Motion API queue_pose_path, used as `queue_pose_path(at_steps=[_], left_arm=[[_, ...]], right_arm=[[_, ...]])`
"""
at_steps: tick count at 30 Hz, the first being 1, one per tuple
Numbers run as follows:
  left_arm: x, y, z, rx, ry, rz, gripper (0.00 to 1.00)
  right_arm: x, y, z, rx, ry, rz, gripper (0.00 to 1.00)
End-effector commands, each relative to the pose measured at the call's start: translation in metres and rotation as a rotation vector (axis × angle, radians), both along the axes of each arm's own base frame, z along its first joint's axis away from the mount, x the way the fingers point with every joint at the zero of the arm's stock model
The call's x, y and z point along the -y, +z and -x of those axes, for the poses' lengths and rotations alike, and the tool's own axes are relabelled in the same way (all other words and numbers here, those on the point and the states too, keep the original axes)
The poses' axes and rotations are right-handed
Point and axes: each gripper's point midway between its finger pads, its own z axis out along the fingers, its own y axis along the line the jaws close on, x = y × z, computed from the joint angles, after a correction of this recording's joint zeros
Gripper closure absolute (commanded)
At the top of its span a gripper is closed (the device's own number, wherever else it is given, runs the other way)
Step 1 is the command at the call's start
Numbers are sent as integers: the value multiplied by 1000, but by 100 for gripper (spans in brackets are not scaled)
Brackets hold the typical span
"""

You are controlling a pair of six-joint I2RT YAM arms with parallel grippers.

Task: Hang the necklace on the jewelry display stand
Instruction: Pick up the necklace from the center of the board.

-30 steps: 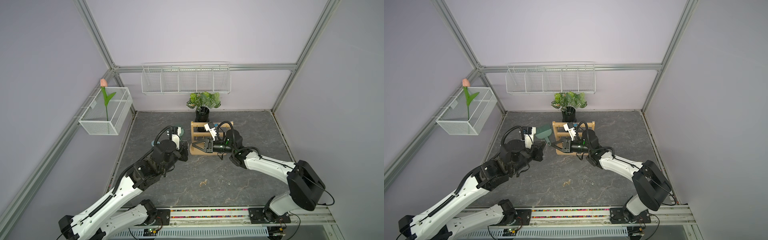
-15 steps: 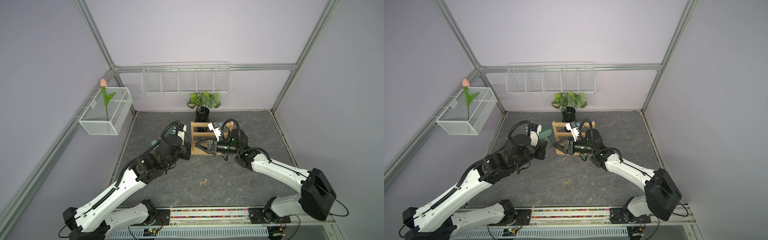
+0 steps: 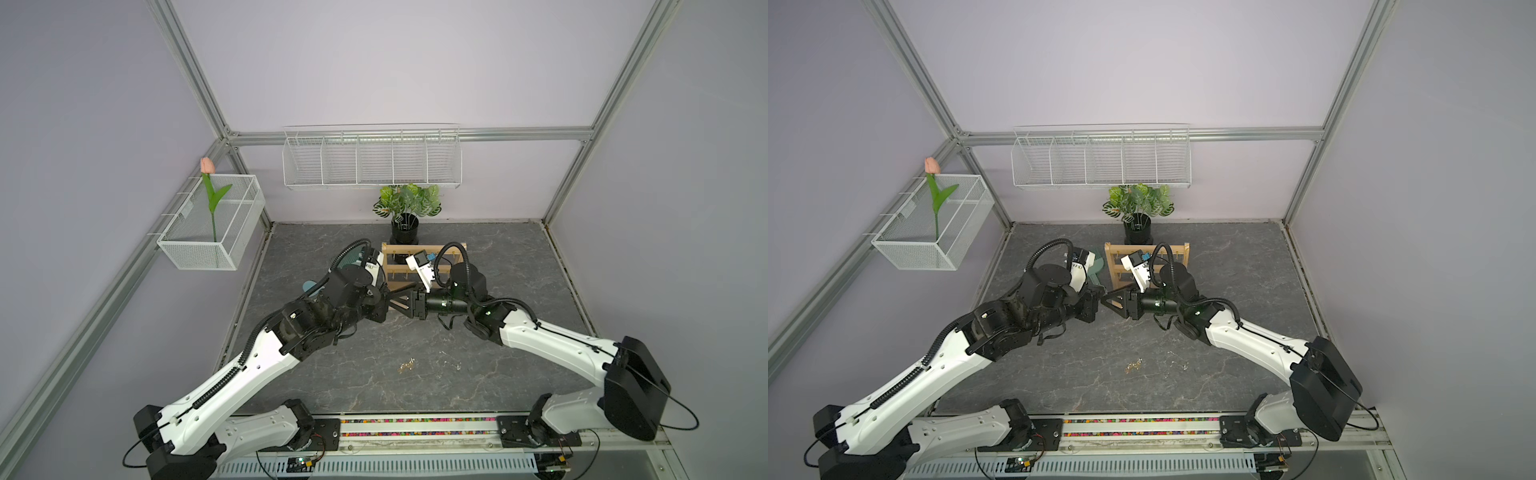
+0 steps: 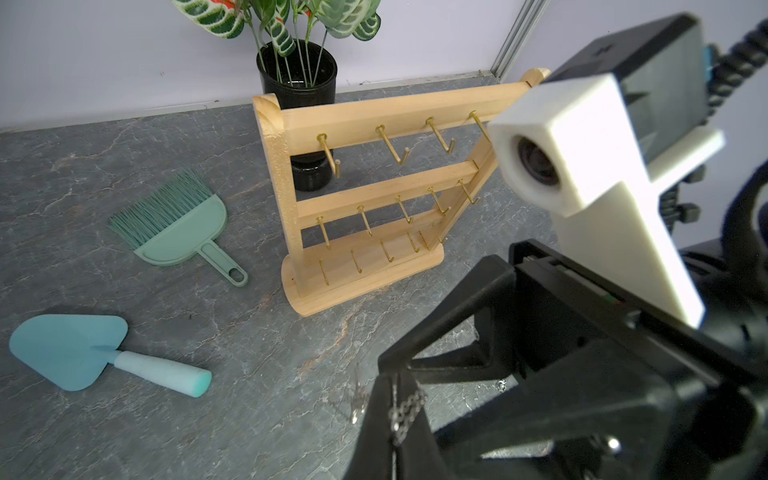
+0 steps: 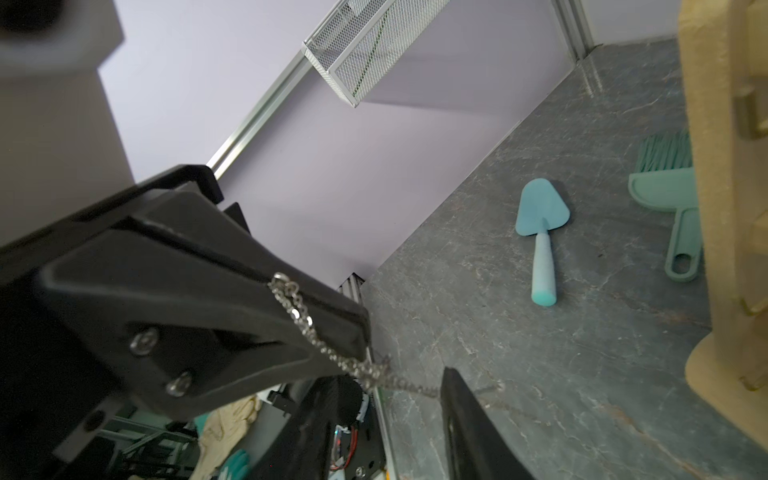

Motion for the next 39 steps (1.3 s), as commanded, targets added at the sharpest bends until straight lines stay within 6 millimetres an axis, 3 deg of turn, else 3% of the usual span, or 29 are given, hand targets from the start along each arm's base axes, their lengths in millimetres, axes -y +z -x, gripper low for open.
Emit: queue_pose_path(at_steps=[1,10,17,27,32,33,39], left_arm=[[6,8,9,-8,-64,11,100],[1,12,11,18,-49,-43,100],[6,10,11,37,-41,-103,100],[-2,19,8,67,-2,-105,100],[-5,25,7,80,12,-87,100],[-5,26,7,82,13,-86,100],[-4,26,8,78,-3,-110,100]], right_arm=[[1,3,-10,53,-57,-3,62],[3,-1,-19,63,-107,13,68],[9,1,-24,92,-153,22,66],[7,4,-9,108,-84,-6,59],[13,5,-9,116,-111,4,69],[15,-6,-8,103,-113,24,70],[15,-6,-5,106,-99,32,69]])
